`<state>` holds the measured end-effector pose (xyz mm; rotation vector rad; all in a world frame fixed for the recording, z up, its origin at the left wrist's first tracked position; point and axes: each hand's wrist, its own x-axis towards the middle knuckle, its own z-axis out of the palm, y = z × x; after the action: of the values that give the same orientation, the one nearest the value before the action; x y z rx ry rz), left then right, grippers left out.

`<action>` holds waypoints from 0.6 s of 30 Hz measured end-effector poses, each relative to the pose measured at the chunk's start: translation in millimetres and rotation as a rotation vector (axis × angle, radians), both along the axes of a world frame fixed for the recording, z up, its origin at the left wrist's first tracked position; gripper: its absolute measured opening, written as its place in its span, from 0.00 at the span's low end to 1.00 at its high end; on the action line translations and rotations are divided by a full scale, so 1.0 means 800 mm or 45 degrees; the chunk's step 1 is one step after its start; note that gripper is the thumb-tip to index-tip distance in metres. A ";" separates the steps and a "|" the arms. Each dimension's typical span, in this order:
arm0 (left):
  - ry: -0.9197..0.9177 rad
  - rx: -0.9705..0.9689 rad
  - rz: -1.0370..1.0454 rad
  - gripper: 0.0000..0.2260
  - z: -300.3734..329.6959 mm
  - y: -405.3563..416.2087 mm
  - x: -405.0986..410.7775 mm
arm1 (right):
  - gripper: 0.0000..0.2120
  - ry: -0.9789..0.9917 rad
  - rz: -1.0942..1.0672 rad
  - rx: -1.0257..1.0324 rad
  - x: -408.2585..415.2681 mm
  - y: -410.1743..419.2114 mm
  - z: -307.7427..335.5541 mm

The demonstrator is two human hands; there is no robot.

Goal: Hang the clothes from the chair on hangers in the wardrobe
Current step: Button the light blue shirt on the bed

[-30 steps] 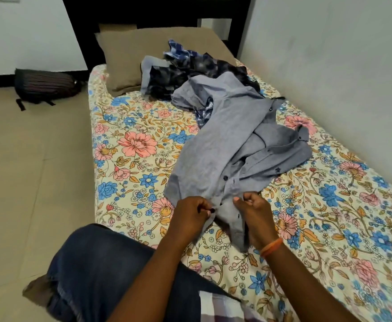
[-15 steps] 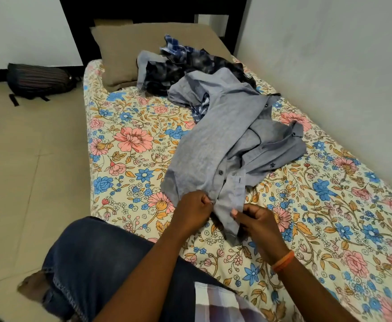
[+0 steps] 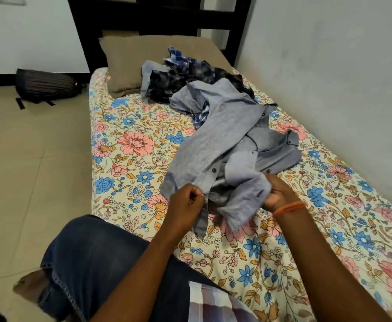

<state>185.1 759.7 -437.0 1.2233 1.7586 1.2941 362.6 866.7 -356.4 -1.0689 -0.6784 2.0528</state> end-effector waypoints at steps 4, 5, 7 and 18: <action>-0.061 0.054 0.091 0.03 0.007 -0.001 -0.003 | 0.09 -0.316 -0.207 0.343 0.010 0.019 0.035; -0.061 0.052 0.090 0.03 0.007 0.000 -0.003 | 0.09 -0.636 -0.343 0.529 0.005 0.024 0.031; -0.047 0.020 0.060 0.03 0.006 0.001 -0.002 | 0.13 -0.938 -0.510 0.815 -0.011 0.022 0.006; 0.369 -0.347 -0.141 0.06 -0.029 -0.008 -0.012 | 0.16 -1.142 0.032 1.215 -0.029 -0.097 -0.145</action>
<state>175.1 753.0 -460.6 1.3773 1.9608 0.8123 339.6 789.0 -472.3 -1.2930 -1.8538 0.8954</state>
